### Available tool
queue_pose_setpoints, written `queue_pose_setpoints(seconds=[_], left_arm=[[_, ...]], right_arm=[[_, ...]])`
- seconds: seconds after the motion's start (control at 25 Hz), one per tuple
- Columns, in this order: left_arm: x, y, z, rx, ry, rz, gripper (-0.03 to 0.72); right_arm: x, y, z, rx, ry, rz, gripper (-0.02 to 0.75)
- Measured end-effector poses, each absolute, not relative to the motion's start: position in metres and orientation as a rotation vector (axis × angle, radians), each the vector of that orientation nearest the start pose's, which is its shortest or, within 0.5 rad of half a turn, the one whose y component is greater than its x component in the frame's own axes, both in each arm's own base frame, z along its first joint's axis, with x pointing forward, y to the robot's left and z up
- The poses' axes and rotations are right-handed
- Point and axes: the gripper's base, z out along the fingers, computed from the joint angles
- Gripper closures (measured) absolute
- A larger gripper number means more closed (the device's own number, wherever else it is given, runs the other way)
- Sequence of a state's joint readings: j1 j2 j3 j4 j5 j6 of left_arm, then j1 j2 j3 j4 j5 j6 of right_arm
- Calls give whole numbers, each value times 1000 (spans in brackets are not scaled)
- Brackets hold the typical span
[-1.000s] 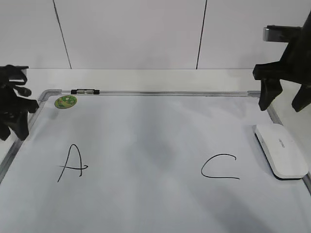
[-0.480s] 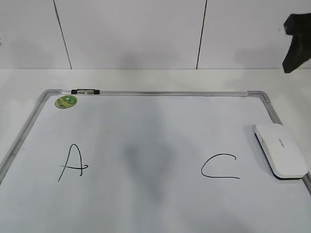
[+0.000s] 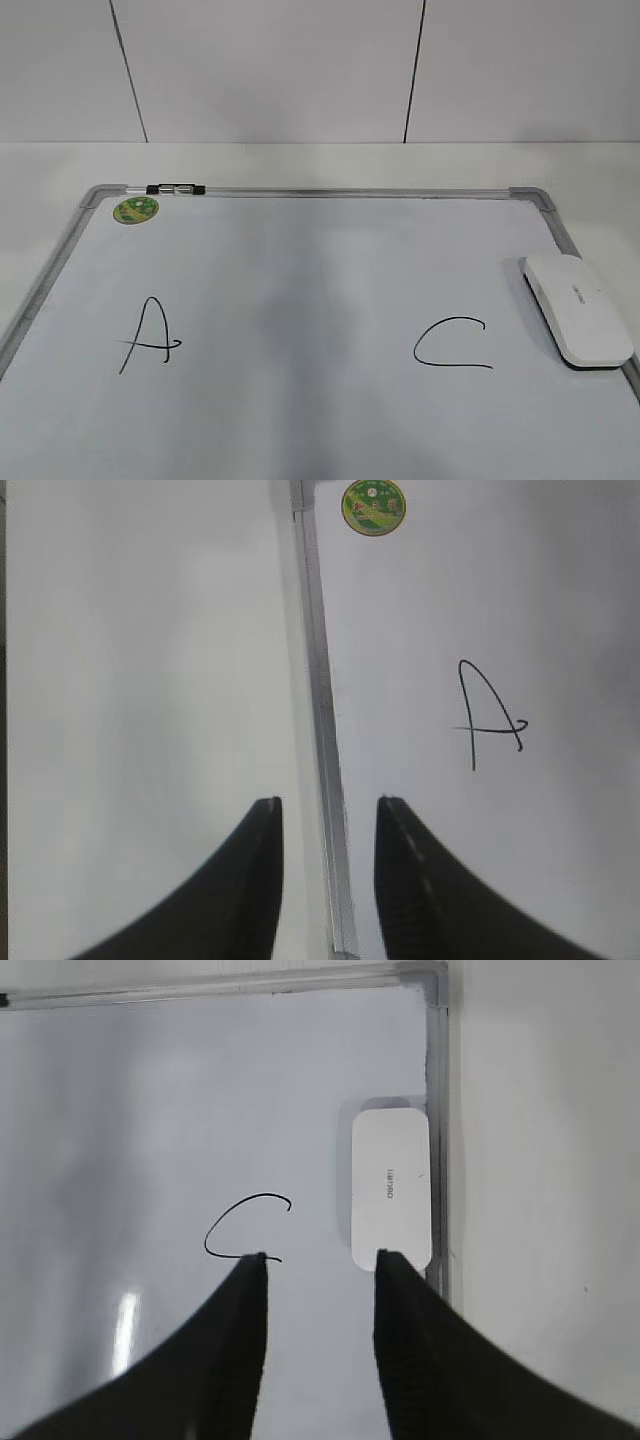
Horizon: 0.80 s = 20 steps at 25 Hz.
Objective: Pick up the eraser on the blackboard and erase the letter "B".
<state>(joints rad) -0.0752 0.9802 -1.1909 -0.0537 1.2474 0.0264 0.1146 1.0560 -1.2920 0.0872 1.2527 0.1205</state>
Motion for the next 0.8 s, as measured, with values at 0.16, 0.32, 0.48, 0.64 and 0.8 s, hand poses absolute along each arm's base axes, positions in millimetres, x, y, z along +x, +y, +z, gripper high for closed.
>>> queue_pose_setpoints(seconds=[0.16,0.32,0.48,0.64,0.8], left_arm=[[100,-12,390,126,2423,-92,453],[47,-8,366,125,2346,-92,454],[11,-6,338,124,2274,-92,453],[-11,-4,314,123,2214,-93,454],[-25,-3,291,124,2167,-92,454]], right_arm=[[136,22,414,-47,2444,185,456],[91,15,400,-71,2385,148,458],[45,9,377,-100,2314,132,458],[16,6,347,-131,2276,117,458],[-7,2,317,-175,2221,85,458]])
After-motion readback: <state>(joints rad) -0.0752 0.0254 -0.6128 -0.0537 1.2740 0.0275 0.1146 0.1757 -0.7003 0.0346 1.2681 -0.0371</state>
